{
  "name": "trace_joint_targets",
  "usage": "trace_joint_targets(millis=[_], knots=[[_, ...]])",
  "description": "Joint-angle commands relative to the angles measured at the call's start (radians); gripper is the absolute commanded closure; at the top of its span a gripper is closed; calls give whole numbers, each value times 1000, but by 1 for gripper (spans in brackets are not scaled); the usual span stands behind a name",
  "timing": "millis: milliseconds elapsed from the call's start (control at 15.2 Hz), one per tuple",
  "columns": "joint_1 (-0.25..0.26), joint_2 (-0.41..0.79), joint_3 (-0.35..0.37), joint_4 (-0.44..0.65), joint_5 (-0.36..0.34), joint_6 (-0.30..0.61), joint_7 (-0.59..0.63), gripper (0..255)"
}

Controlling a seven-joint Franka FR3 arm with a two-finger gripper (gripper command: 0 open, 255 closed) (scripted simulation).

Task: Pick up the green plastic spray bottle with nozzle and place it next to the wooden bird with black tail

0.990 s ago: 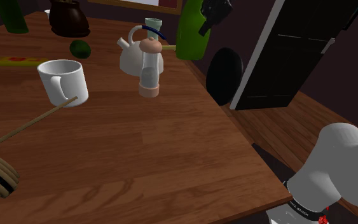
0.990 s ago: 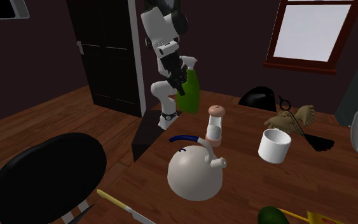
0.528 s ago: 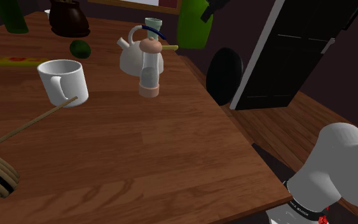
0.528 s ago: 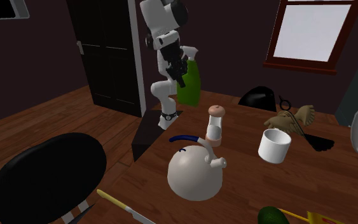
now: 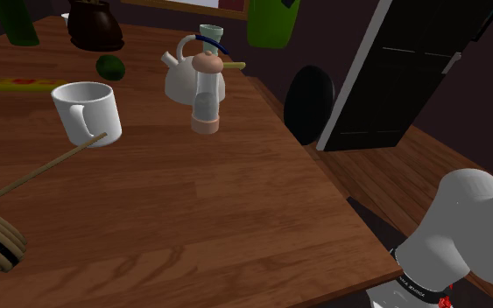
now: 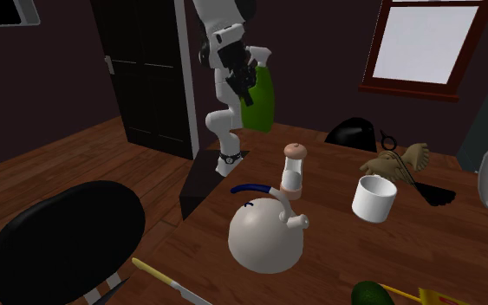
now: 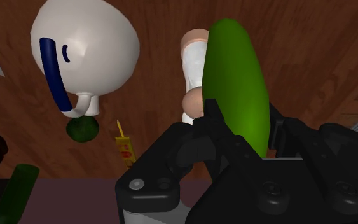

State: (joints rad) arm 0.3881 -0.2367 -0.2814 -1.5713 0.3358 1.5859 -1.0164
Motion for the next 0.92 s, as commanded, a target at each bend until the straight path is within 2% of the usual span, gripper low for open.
trace_joint_targets(millis=[0,858], knots=[[0,19,-6,48,5,-30,5,255],[-10,176,-52,421,72,-254,46,255]])
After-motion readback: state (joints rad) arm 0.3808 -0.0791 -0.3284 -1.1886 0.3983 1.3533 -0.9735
